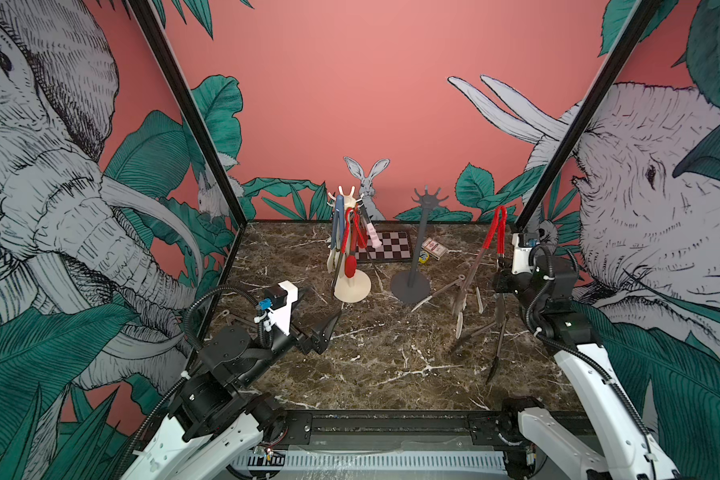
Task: Hang food tongs on kitchen utensil racks
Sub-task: Pick up the food tongs from the center of the board, then hang the food tongs on the rack.
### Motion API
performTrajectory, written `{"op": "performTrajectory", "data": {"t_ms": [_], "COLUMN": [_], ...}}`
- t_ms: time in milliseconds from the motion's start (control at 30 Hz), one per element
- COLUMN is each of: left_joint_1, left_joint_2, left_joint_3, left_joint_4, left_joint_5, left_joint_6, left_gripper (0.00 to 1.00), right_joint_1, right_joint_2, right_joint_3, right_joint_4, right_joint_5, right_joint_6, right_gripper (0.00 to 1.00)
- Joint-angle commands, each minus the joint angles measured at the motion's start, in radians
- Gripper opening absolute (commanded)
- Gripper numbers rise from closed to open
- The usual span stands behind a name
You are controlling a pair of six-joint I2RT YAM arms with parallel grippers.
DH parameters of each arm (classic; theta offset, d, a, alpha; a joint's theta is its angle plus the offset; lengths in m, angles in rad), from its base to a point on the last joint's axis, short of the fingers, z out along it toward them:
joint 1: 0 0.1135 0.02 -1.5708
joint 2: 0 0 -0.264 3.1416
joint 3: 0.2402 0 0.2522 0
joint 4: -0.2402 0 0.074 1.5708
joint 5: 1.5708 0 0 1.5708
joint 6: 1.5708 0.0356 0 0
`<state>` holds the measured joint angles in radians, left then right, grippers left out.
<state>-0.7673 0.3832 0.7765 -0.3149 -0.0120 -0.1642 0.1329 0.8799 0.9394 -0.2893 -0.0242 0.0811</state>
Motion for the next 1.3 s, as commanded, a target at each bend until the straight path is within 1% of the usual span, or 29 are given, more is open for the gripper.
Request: {"op": "performTrajectory", "data": {"t_ms": [0, 100, 300, 433, 600, 700, 800, 1267], "left_joint_1": [-0.001, 0.0, 0.0, 0.0, 0.0, 0.0, 0.0, 0.0], "left_joint_2": [-0.016, -0.02, -0.012, 0.006, 0.016, 0.021, 0.028, 0.035], "left_joint_3": [-0.003, -0.004, -0.024, -0.037, -0.055, -0.062, -0.06, -0.06], "left_joint_4": [-0.03, -0.061, -0.037, -0.013, 0.019, 0.024, 0.026, 0.034], "left_joint_5": [-0.023, -0.034, -0.042, -0.036, -0.034, -0.033, -0.026, -0.029], "left_joint_6": [-0.01, -0.008, 0.0, 0.004, -0.001, -0.007, -0.012, -0.011], "left_gripper": [0.99, 0.99, 1.0, 1.0, 0.99, 0.99, 1.0, 0.99], "right_joint_1": [0.036, 0.067, 0.111, 0.148, 0.222, 0.266, 0.29, 0.373], "right_joint_2": [-0.017, -0.003, 0.002, 0.01, 0.032, 0.043, 0.045, 0.103], "right_joint_3": [0.05, 0.078, 0.115, 0.133, 0.139, 0.141, 0.133, 0.153], "right_joint_4": [0.082, 0.08, 0.094, 0.102, 0.107, 0.112, 0.143, 0.164], "right_joint_5": [-0.073, -0.085, -0.074, -0.089, -0.06, -0.02, -0.004, 0.031], "right_joint_6": [-0.023, -0.043, -0.063, -0.065, -0.073, -0.085, -0.074, -0.085], "right_gripper": [0.0, 0.0, 0.0, 0.0, 0.0, 0.0, 0.0, 0.0]}}
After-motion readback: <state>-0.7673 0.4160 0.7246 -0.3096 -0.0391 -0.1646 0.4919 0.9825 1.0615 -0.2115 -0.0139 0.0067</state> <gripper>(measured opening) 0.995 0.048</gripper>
